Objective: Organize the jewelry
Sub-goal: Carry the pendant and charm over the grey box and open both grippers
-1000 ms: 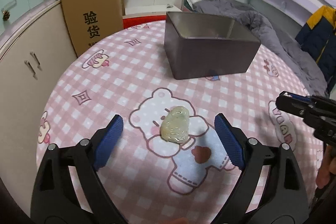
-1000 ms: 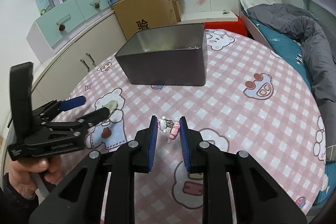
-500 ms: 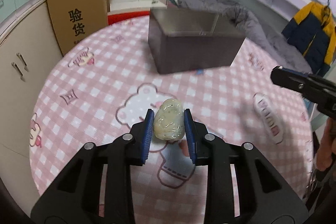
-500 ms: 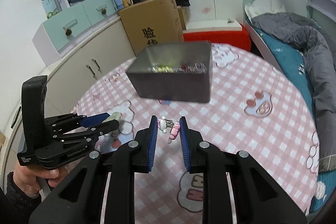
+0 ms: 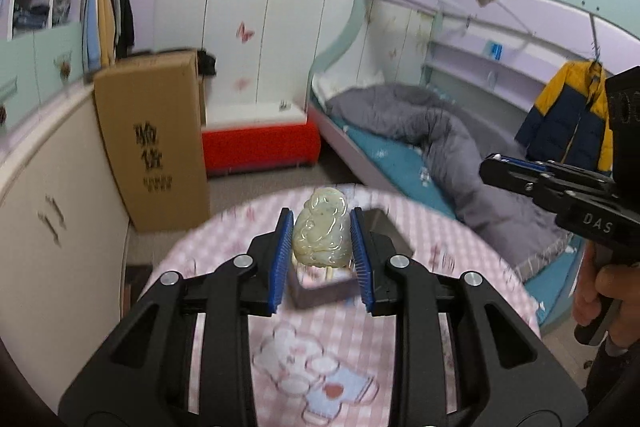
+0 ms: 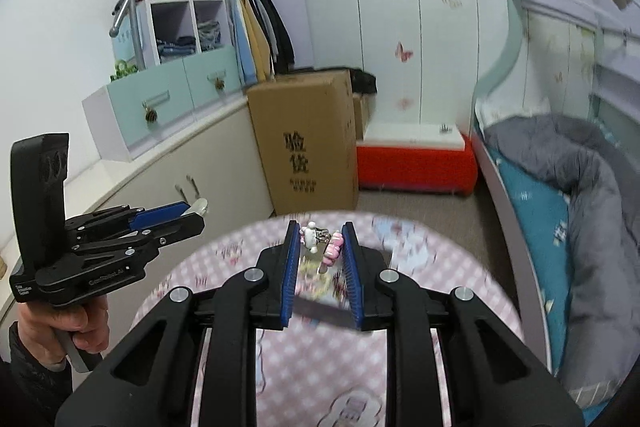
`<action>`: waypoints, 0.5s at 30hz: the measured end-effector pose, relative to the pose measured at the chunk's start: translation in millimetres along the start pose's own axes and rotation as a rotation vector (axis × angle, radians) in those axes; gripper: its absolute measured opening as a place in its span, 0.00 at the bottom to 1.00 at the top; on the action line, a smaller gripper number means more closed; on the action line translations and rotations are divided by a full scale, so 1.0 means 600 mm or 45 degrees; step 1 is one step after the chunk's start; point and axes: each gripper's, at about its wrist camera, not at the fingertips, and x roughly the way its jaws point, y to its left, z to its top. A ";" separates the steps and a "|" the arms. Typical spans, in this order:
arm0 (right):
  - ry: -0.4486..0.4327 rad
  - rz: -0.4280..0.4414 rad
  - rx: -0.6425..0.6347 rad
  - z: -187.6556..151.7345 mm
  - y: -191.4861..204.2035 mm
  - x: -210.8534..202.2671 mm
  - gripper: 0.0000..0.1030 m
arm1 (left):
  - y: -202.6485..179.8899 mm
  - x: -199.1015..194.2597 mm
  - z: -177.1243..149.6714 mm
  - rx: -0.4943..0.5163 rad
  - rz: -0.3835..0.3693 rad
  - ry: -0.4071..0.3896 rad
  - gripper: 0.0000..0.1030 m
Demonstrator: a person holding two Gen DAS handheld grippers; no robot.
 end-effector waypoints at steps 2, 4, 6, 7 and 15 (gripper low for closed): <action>-0.009 0.014 -0.006 0.020 -0.003 0.006 0.19 | -0.004 0.003 0.024 0.001 -0.009 -0.027 0.28; -0.008 0.034 0.006 0.038 -0.010 0.019 0.19 | -0.003 0.014 0.038 -0.014 -0.024 -0.028 0.28; -0.001 0.043 0.013 0.047 -0.014 0.029 0.19 | -0.001 0.026 0.049 -0.032 -0.033 -0.024 0.28; 0.005 0.054 0.019 0.052 -0.016 0.038 0.19 | 0.001 0.032 0.054 -0.046 -0.044 -0.019 0.28; 0.091 0.090 0.100 0.058 -0.042 0.095 0.19 | 0.000 0.087 0.067 -0.068 -0.072 0.043 0.28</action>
